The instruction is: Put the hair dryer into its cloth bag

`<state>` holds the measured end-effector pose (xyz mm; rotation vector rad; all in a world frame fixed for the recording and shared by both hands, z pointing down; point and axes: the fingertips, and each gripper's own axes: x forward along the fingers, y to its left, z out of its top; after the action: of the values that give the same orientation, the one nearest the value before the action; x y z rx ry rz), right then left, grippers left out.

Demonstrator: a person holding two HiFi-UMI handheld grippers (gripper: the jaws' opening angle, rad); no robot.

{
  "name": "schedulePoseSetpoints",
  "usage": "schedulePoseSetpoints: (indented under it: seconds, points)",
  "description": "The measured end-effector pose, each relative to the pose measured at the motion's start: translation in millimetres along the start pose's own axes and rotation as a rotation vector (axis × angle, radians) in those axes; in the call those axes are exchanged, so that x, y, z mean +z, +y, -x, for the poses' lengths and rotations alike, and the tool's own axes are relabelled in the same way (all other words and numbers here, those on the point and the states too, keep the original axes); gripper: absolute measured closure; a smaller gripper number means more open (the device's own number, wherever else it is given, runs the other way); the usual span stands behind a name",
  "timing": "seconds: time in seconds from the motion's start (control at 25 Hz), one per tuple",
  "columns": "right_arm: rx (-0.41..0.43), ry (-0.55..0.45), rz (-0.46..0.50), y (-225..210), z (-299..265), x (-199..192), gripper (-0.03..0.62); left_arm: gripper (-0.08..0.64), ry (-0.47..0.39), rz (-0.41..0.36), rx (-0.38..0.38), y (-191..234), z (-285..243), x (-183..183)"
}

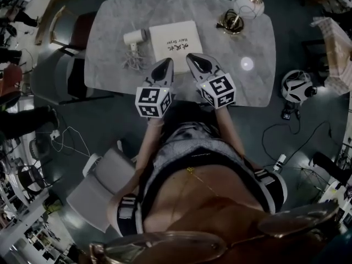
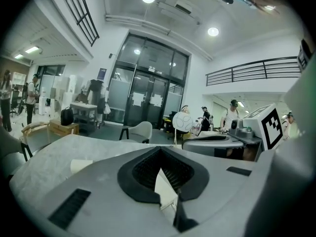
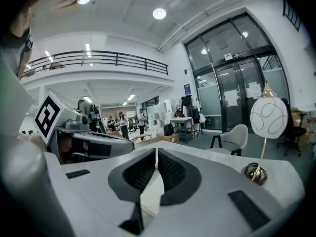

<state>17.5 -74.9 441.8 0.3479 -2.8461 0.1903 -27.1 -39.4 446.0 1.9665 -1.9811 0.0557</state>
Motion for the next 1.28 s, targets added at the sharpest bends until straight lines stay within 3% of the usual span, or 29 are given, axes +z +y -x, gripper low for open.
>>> schedulePoseSetpoints:
  seconds: [0.44, 0.76, 0.96, 1.28]
  points:
    - [-0.094, 0.020, -0.026, -34, 10, -7, 0.522, 0.568, 0.045, -0.034, -0.079, -11, -33, 0]
    - [-0.195, 0.021, -0.048, -44, -10, -1, 0.522, 0.568, 0.072, -0.079, -0.172, 10, -48, 7]
    - [-0.233, -0.011, -0.129, -43, -24, 7, 0.522, 0.568, 0.079, -0.091, -0.223, 27, -49, 12]
    - [-0.291, 0.047, -0.093, -32, -46, 2, 0.522, 0.568, 0.098, -0.103, -0.265, 55, -50, 11]
